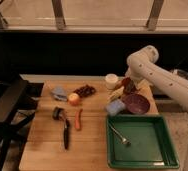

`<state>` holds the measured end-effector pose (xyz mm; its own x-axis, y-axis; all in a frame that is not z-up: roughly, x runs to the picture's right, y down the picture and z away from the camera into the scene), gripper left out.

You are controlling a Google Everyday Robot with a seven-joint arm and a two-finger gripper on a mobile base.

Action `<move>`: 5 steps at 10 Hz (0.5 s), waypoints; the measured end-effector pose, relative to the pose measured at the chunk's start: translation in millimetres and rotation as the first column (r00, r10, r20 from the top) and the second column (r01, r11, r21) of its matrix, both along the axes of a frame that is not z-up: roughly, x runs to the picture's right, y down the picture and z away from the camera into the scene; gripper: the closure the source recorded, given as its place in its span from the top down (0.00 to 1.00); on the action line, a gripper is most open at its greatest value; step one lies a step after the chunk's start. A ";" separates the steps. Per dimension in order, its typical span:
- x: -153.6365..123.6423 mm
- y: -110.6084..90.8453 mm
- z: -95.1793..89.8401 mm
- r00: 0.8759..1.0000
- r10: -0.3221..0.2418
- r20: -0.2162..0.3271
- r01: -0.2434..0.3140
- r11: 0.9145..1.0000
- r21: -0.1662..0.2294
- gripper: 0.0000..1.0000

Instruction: Place eraser in purple bowl

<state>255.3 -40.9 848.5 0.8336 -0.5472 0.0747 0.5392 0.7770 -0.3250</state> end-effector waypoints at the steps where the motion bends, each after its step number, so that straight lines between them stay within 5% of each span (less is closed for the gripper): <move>1: 5.2 -1.4 12.5 1.000 -0.012 -0.006 0.012 1.000 -0.009 0.65; 5: 19.7 -11.5 57.7 1.000 -0.010 0.010 0.010 0.999 -0.032 0.65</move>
<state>275.0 -52.4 906.2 0.8274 -0.5526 0.1003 0.5500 0.7611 -0.3440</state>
